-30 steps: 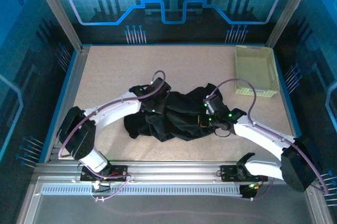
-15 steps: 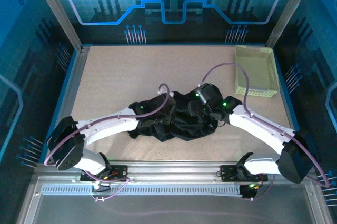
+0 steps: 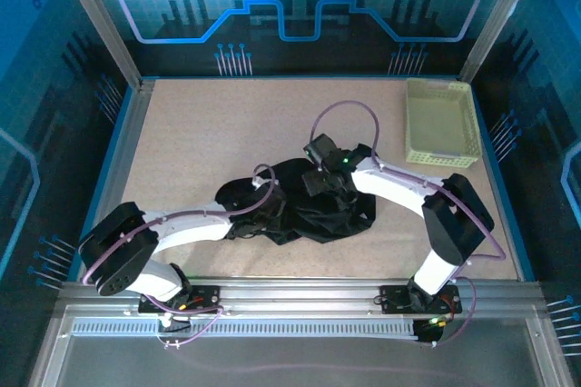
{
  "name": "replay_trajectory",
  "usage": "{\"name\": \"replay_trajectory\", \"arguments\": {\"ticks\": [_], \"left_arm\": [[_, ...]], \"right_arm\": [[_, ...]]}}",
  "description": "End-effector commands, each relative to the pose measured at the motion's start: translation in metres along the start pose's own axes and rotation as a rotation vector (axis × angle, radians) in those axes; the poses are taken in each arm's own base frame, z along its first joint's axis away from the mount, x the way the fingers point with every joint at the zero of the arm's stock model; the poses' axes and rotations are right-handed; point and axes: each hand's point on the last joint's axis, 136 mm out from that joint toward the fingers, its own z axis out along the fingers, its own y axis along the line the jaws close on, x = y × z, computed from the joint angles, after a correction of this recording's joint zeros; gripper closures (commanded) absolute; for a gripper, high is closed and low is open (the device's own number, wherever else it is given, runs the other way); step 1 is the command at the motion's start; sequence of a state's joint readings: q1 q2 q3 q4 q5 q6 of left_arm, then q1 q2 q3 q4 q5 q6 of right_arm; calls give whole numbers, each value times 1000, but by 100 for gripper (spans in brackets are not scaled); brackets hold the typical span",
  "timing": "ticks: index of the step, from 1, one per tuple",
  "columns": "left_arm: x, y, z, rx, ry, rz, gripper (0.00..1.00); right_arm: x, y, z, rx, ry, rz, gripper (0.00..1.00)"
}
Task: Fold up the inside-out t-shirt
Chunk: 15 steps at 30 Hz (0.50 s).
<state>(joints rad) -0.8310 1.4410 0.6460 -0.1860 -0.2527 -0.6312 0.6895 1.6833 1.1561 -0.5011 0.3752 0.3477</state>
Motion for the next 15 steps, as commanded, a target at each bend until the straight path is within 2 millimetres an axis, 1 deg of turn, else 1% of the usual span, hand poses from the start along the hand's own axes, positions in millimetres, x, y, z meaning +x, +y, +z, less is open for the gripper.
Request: {"name": "replay_trajectory", "arguments": {"ticks": [1, 3, 5, 7, 8, 10, 12, 14, 15], "left_arm": [[12, 9, -5, 5, 16, -43, 63], [15, 12, -7, 9, 11, -45, 63], [14, 11, -8, 21, 2, -44, 63], [10, 6, -11, 45, -9, -35, 63], [6, 2, -14, 58, -20, -33, 63], [-1, -4, -19, 81, -41, -30, 62], [-9, -8, -24, 95, -69, -28, 62], [-15, -11, -27, 102, -88, -23, 61], [-17, -11, -27, 102, -97, -20, 61]], "right_arm": [[-30, -36, 3, 102, -37, 83, 18], [-39, -44, 10, 100, -29, 111, 19], [-45, -50, 16, 106, -12, 127, 20], [-47, -48, 11, 104, -6, 112, 20], [-48, -45, 2, 99, -15, 98, 20], [-48, -32, -23, 73, -49, 49, 20], [-43, -17, -53, 54, -90, -3, 21], [-32, 1, -76, 4, -114, -48, 32], [-24, 10, -82, -29, -110, -62, 36]]}}
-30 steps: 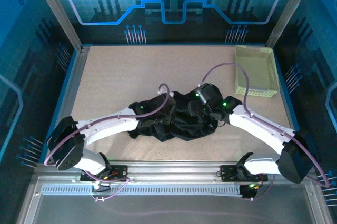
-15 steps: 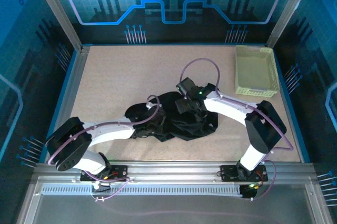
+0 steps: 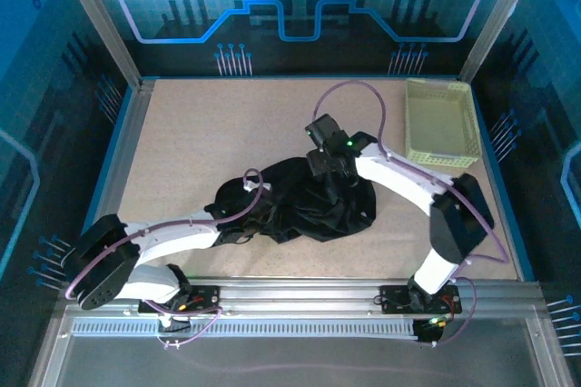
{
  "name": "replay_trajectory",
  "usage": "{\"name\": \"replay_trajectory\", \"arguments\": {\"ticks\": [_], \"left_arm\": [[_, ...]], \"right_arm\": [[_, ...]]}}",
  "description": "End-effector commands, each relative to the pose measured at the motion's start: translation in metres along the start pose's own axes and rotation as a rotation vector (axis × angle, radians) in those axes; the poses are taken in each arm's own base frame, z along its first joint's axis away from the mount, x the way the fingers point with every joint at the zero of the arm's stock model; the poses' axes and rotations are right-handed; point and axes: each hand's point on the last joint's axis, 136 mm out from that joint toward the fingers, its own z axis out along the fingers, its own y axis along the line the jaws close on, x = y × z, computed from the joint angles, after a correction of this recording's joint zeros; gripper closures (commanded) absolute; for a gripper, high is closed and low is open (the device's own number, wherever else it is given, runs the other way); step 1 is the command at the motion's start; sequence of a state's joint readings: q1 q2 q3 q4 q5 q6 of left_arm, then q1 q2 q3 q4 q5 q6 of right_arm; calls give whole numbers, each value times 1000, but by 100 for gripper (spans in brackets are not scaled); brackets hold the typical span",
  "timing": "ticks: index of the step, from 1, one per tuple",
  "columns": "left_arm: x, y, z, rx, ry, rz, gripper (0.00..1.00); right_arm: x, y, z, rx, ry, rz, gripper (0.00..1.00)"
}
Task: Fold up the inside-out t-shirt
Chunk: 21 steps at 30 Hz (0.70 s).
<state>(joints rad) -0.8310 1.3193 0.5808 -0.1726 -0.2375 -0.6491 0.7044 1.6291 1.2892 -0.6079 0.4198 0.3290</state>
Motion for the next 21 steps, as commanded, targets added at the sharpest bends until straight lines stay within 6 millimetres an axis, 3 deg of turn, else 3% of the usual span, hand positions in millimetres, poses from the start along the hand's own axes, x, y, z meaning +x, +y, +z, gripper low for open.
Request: {"name": "replay_trajectory", "arguments": {"ticks": [1, 4, 9, 14, 21], "left_arm": [[-20, -13, -9, 44, -62, 9, 62], [-22, -11, -9, 28, -76, 11, 61], [-22, -7, -11, 20, -81, 8, 61], [-18, -3, -12, 18, -81, -8, 60], [-15, 0, -14, 22, -79, -30, 59]], "right_arm": [[18, 22, -42, -80, -11, -58, 39], [45, 48, -39, -187, 61, -46, 44], [72, 70, -7, -243, 141, -24, 49], [70, 75, 15, -217, 155, -36, 53], [64, 61, 37, -56, 155, -119, 56]]}}
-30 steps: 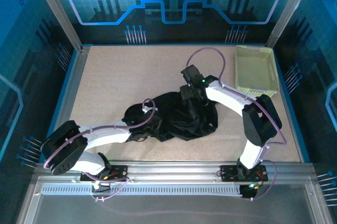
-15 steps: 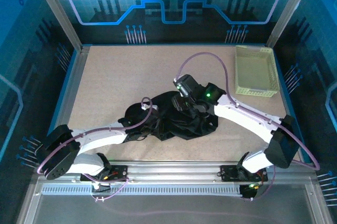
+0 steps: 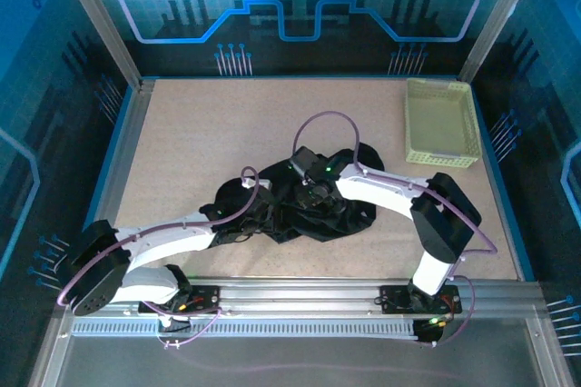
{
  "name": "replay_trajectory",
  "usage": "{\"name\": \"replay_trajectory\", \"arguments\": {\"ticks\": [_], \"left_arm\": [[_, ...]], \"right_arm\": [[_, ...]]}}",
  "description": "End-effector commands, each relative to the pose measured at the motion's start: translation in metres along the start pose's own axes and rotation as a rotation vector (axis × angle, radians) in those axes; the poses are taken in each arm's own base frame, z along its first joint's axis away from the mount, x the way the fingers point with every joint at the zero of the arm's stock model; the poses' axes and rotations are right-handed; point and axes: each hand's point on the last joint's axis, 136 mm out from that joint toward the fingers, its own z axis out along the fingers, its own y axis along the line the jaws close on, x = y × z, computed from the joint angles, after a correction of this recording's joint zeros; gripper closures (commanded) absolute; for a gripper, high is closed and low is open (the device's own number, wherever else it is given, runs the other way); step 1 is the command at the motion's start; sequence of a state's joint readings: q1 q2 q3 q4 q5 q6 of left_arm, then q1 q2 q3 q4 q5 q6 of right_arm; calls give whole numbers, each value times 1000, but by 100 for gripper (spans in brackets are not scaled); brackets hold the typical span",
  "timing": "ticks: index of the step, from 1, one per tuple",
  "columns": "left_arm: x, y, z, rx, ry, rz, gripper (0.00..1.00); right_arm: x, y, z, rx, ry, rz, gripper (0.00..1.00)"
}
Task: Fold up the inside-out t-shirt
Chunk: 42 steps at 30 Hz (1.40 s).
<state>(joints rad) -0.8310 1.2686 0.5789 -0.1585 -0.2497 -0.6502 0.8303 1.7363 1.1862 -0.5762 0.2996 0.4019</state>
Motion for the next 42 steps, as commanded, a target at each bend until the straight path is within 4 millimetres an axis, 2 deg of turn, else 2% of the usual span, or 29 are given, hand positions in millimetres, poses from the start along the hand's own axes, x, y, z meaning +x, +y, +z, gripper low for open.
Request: {"name": "replay_trajectory", "arguments": {"ticks": [1, 4, 6, 9, 13, 17, 19, 21, 26, 30, 31, 34, 38, 42], "left_arm": [[-4, 6, -4, -9, -27, -22, 59], [-6, 6, -6, 4, -34, -36, 57], [-7, 6, -7, 15, -37, -51, 56], [-10, 5, -9, 35, -36, -66, 54], [-20, 5, -14, 76, -28, -114, 53], [-35, -4, -26, 151, -57, -145, 51], [-39, -10, -29, 177, -55, -149, 51], [-40, -13, -30, 183, -38, -151, 52], [-39, -26, -26, 219, 18, -148, 54], [-34, -29, -16, 201, 73, -136, 55], [-33, -31, -14, 197, 84, -129, 55], [-28, -38, -10, 183, 106, -94, 56], [-24, -53, -9, 160, 113, -24, 56], [-22, -63, -5, 167, 115, -24, 54]], "right_arm": [[-11, -8, 4, 74, -22, -31, 56], [-11, -10, 12, 87, -6, -37, 61], [-11, -10, 13, 92, -5, -44, 68], [-16, -12, 2, 95, -36, -39, 83], [-24, -8, -42, 71, -145, -68, 94], [-18, 1, -93, 20, -277, -127, 96], [-4, -2, -101, 18, -295, -144, 97], [17, -2, -98, 33, -295, -185, 100], [83, 19, -70, -20, -239, -260, 100], [115, 20, -44, -14, -136, -209, 100], [119, 20, -40, -8, -121, -201, 96], [116, 18, -39, 19, -120, -184, 80], [95, 16, -62, 2, -179, -132, 63], [77, 5, -80, -54, -232, -16, 62]]}}
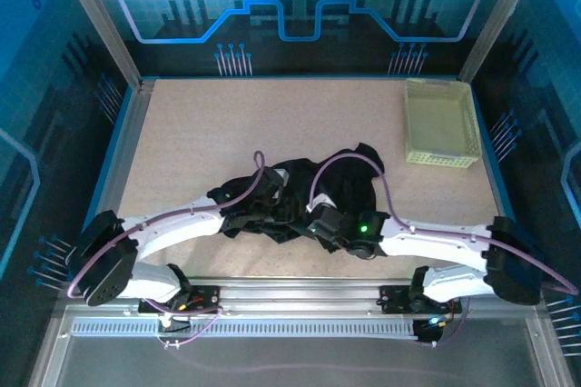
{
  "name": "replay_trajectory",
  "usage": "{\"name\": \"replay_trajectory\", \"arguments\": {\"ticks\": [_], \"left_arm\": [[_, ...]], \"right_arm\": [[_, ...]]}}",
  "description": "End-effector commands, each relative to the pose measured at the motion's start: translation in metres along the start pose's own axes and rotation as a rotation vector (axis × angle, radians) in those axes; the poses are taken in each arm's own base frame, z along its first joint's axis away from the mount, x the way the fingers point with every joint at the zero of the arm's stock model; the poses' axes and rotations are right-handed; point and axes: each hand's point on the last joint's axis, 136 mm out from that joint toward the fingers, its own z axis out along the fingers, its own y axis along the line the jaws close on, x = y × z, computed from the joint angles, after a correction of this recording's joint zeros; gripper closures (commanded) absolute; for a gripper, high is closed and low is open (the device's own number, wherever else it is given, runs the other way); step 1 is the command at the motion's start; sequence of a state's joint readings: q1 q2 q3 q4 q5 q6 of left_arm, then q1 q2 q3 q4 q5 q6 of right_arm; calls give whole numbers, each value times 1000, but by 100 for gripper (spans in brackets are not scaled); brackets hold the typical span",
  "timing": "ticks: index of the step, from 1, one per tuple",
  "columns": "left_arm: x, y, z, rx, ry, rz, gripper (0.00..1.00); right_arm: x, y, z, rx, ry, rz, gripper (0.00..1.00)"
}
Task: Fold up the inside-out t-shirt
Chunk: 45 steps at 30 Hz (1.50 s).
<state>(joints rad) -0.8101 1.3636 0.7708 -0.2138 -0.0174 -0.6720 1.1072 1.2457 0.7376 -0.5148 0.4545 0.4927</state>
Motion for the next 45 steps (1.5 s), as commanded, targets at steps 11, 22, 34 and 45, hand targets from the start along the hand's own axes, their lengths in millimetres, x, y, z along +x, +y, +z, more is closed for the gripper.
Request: {"name": "replay_trajectory", "arguments": {"ticks": [11, 22, 34, 45], "left_arm": [[-6, -8, 32, -129, 24, 20, 39], [4, -8, 61, -118, 74, -7, 59], [-12, -85, 9, 416, -107, 92, 100], [4, -100, -38, 627, -159, 222, 100]], "right_arm": [[-30, -25, 3, -79, -15, 451, 63], [-1, -71, 29, 256, 67, 447, 49], [-37, -74, 10, -17, -77, 586, 97], [-11, -123, -1, 89, -14, 666, 60]]}}
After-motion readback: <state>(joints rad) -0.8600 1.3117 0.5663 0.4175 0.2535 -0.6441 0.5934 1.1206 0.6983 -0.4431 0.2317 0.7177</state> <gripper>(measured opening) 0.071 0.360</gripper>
